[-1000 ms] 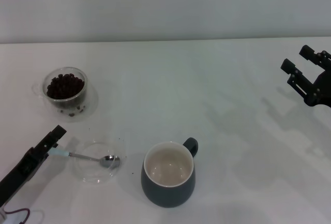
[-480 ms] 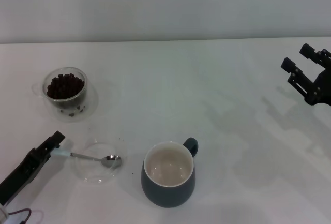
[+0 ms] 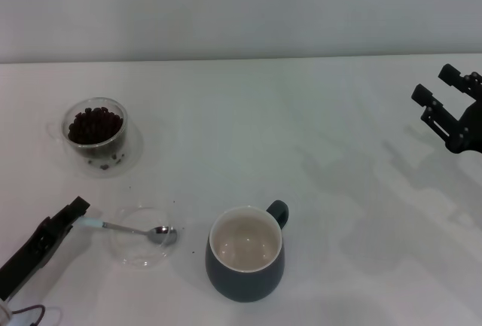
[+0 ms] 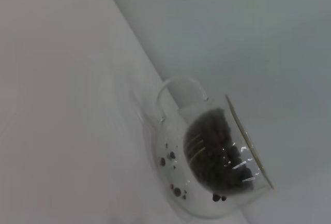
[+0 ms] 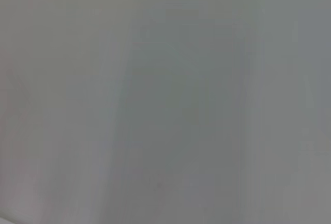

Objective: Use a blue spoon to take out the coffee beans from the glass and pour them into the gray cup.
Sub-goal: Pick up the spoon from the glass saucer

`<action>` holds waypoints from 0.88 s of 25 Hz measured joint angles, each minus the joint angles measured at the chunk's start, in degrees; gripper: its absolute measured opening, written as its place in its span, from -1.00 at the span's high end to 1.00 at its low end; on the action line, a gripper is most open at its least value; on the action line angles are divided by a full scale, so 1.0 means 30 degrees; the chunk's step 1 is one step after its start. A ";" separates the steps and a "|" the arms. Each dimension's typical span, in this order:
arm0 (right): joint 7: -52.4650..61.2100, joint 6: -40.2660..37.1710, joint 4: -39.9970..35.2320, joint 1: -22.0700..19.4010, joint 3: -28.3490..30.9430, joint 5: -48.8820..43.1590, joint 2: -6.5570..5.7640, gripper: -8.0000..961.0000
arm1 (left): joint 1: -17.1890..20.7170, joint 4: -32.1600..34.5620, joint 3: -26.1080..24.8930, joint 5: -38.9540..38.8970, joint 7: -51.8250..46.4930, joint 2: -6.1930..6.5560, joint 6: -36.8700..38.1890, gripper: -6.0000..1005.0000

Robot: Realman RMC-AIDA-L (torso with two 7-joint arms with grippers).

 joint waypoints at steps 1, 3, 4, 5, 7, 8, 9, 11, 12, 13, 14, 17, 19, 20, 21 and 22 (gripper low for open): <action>0.0000 0.0004 0.0001 -0.0015 0.0000 0.0008 0.0000 -0.13 | 0.0010 0.0000 -0.0009 -0.0012 0.0001 0.0000 0.0006 0.45; -0.0009 0.0010 0.0000 -0.0028 0.0000 0.0022 0.0001 -0.13 | 0.0017 0.0001 -0.0010 -0.0021 0.0002 0.0001 0.0005 0.52; -0.0015 0.0013 0.0000 -0.0038 0.0000 0.0025 0.0003 -0.13 | 0.0021 0.0000 -0.0012 -0.0024 0.0002 0.0002 0.0005 0.55; -0.0019 0.0014 0.0000 -0.0046 0.0000 0.0029 0.0013 -0.13 | 0.0021 0.0001 -0.0011 -0.0024 0.0004 0.0003 0.0005 0.58; -0.0023 0.0015 0.0000 -0.0063 0.0000 0.0033 0.0036 -0.13 | 0.0022 0.0000 -0.0026 -0.0039 0.0015 0.0004 0.0005 0.65; -0.0024 0.0015 0.0000 -0.0067 -0.0001 0.0035 0.0045 -0.13 | 0.0022 0.0001 -0.0041 -0.0055 0.0022 0.0004 0.0003 0.68; -0.0025 0.0015 0.0000 -0.0072 0.0000 0.0037 0.0054 -0.13 | 0.0023 0.0004 -0.0072 -0.0081 0.0074 0.0004 0.0006 0.71; -0.0028 0.0026 0.0000 -0.0092 0.0000 0.0040 0.0058 -0.13 | 0.0043 0.0072 -0.0072 -0.0085 0.0134 0.0004 0.0032 0.71; -0.0028 0.0032 0.0001 -0.0101 0.0000 0.0042 0.0058 -0.13 | 0.0072 0.0172 -0.0070 -0.0086 0.0192 0.0004 0.0056 0.71; -0.0035 0.0040 0.0000 -0.0104 0.0000 0.0042 0.0059 -0.13 | 0.0112 0.0295 -0.0074 -0.0087 0.0255 0.0006 0.0087 0.71; -0.0051 0.0045 0.0001 -0.0104 0.0000 0.0043 0.0059 -0.13 | 0.0226 0.0617 -0.0073 -0.0091 0.0394 0.0005 0.0157 0.71; -0.0173 0.0046 0.0001 -0.0102 0.0000 0.0063 0.0072 -0.13 | 0.0399 0.0866 -0.0071 -0.0100 0.0480 0.0007 0.0298 0.71; -0.0269 0.0023 0.0000 -0.0108 0.0000 0.0078 0.0089 -0.13 | 0.0677 0.1277 -0.0071 -0.0110 0.0511 0.0043 0.0540 0.71; -0.0285 0.0012 0.0000 -0.0112 -0.0001 0.0083 0.0089 -0.13 | 0.0837 0.1515 -0.0069 -0.0132 0.0513 0.0063 0.0650 0.71; -0.0295 0.0000 0.0000 -0.0122 0.0000 0.0092 0.0091 -0.13 | 0.1099 0.1838 -0.0072 -0.0220 0.0515 0.0072 0.0798 0.71; -0.0310 -0.0012 0.0001 -0.0134 0.0001 0.0098 0.0099 -0.13 | 0.1357 0.2182 -0.0077 -0.0292 0.0530 0.0079 0.0948 0.71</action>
